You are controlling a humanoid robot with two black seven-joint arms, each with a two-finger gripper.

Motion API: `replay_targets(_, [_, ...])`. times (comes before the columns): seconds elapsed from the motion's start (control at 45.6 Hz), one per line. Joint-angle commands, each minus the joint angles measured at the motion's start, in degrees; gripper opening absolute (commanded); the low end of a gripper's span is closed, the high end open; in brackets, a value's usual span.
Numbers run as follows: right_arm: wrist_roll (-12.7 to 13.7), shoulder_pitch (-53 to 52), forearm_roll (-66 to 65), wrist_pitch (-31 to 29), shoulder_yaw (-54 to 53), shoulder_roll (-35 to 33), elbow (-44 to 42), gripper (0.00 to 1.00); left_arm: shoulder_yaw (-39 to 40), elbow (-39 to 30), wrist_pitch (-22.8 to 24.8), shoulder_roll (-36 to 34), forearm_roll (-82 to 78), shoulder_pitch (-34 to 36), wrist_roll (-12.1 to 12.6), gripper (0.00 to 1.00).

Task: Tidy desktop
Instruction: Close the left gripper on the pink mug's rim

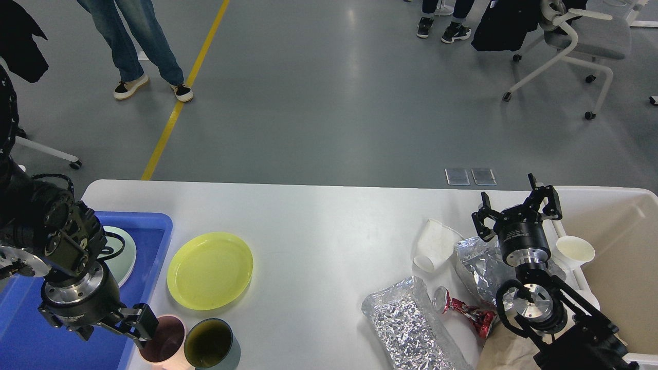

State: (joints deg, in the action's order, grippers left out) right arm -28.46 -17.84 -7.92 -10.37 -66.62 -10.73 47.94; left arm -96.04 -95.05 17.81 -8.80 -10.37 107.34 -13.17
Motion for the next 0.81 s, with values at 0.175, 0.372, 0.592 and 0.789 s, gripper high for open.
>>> replay_targets(0.175, [-0.01, -0.01, 0.01, 0.00, 0.00, 0.01, 0.05, 1.00, -0.73, -0.04, -6.81, -0.08, 0.52, -4.86, 2.19, 0.92])
replay_targets(0.372, [-0.01, -0.01, 0.01, 0.00, 0.00, 0.01, -0.04, 1.00, -0.47, 0.04, -10.07, 0.01, 4.21, -7.23, 2.63, 0.90])
replay_targets(0.592, [-0.01, -0.01, 0.01, 0.00, 0.00, 0.01, 0.05, 1.00, -0.11, 0.04, -11.22, 0.27, 9.57, -7.85, 2.71, 0.88])
replay_targets(0.789, [-0.01, -0.01, 0.01, 0.00, 0.00, 0.01, 0.05, 1.00, 0.06, 0.13, -13.76, 0.45, 14.32, -9.51, 2.71, 0.87])
